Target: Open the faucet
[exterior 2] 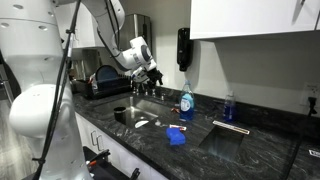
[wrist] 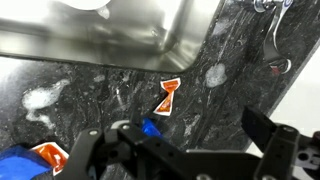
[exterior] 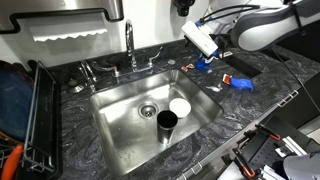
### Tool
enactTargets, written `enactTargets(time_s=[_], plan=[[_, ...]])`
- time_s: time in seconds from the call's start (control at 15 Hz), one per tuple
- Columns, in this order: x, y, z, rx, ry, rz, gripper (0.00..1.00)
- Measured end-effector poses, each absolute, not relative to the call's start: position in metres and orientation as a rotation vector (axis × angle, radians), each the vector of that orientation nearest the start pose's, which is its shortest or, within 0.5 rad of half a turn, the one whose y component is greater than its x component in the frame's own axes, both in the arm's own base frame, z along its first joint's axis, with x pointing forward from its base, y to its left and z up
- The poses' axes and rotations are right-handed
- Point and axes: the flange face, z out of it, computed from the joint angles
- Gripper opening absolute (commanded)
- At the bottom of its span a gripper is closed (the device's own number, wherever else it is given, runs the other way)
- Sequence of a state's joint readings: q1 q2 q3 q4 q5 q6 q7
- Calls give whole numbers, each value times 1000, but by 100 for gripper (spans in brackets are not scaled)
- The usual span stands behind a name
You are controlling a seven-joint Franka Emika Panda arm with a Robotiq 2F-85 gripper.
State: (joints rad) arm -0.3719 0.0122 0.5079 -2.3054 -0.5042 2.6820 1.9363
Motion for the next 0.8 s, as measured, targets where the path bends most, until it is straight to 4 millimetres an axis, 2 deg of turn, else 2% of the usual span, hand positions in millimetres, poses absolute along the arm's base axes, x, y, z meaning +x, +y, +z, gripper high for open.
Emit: enactTargets(time_s=[0.4,0.53,0.8], plan=[[607,82,349,-2177,1875,-498,100],[631,87,339,-2176,1854,-446,100],[673,102,341,-2167,1793,-460,100]])
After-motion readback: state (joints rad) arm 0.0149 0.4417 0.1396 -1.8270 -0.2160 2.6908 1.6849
